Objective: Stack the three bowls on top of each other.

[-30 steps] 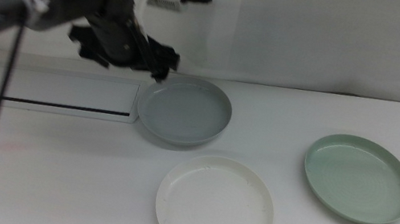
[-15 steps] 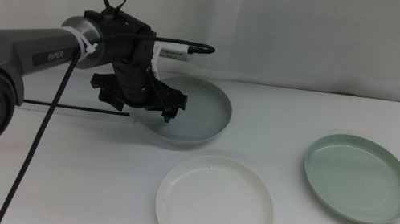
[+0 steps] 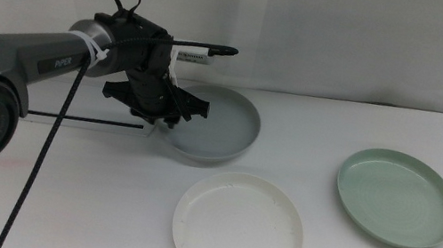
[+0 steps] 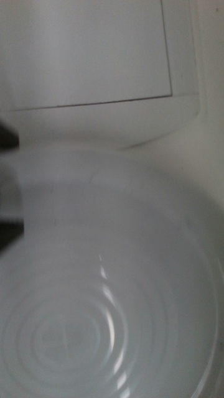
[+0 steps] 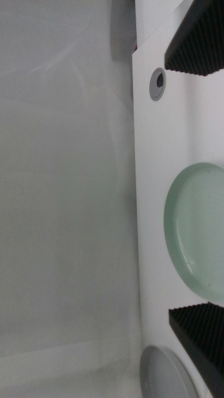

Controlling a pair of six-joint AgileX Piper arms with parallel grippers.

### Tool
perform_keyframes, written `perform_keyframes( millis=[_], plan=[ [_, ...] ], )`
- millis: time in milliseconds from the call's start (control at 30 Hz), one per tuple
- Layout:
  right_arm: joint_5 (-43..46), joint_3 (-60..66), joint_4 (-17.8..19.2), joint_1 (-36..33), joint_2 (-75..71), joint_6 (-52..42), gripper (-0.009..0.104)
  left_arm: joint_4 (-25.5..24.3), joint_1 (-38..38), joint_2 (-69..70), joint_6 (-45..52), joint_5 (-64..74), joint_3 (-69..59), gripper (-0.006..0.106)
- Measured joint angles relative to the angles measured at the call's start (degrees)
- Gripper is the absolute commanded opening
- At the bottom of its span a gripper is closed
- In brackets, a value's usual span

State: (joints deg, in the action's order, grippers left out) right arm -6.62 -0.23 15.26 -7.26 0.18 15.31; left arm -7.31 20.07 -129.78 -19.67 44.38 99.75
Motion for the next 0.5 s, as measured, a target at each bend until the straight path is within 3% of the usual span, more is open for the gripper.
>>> perform_keyframes(
  millis=[33,67,500],
  plan=[
    [0.0,0.0,0.0,0.0,0.0,0.0,0.103,0.1,0.0,0.0,-0.1,-0.1,0.0,0.004],
    [0.0,0.0,0.0,0.0,0.0,0.0,0.103,0.1,0.0,0.0,-0.1,-0.2,0.0,-0.003],
    [0.0,0.0,0.0,0.0,0.0,-0.1,0.103,1.7,-0.1,-0.7,-0.4,-1.0,0.7,-0.003]
  ],
)
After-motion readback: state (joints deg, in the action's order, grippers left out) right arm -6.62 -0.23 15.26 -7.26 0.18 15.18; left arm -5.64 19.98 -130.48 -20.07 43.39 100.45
